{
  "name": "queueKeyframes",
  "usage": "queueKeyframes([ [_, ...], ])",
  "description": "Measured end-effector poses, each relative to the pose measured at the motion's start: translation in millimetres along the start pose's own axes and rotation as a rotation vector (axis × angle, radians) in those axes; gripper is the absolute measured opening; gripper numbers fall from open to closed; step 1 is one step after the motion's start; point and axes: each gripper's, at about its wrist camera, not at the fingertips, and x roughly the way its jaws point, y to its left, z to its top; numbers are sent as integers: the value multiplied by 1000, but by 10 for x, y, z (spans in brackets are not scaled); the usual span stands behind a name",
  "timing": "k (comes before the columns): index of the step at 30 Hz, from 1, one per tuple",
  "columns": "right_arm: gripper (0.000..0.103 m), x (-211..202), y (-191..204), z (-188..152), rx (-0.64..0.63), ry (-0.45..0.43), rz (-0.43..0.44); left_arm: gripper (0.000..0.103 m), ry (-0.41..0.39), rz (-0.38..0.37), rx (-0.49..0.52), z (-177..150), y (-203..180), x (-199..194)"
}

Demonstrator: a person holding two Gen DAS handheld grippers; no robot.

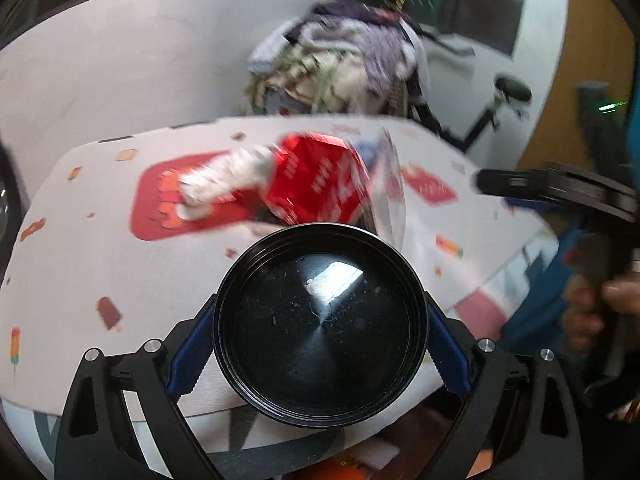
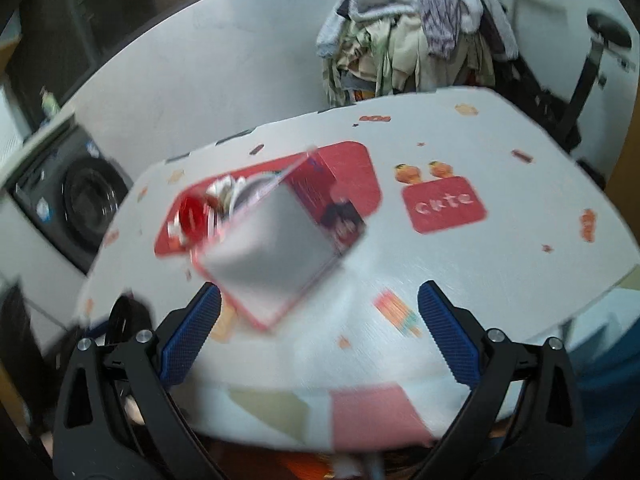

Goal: Collect trash
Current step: 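Grasp the black round lid with the left gripper while the right gripper grasps the pink plastic package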

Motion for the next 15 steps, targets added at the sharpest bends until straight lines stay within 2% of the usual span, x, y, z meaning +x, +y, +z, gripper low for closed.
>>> queueKeyframes([
  [5,97,591,22,473,201,107,29,91,-64,13,-55,30,115,-234],
  [7,96,787,49,626,264,138,0,91,-77,21,-64,15,138,-290],
  [10,96,996,70,719,334,185,8,91,-101,16,-86,-51,166,-406],
  [12,88,1107,91,742,355,212,2,91,-104,13,-92,-91,179,-439],
  [14,70,1186,103,709,349,251,-11,91,-104,11,-88,-126,189,-462],
  [15,70,1205,93,675,351,265,-3,91,-105,13,-85,-139,189,-472],
])
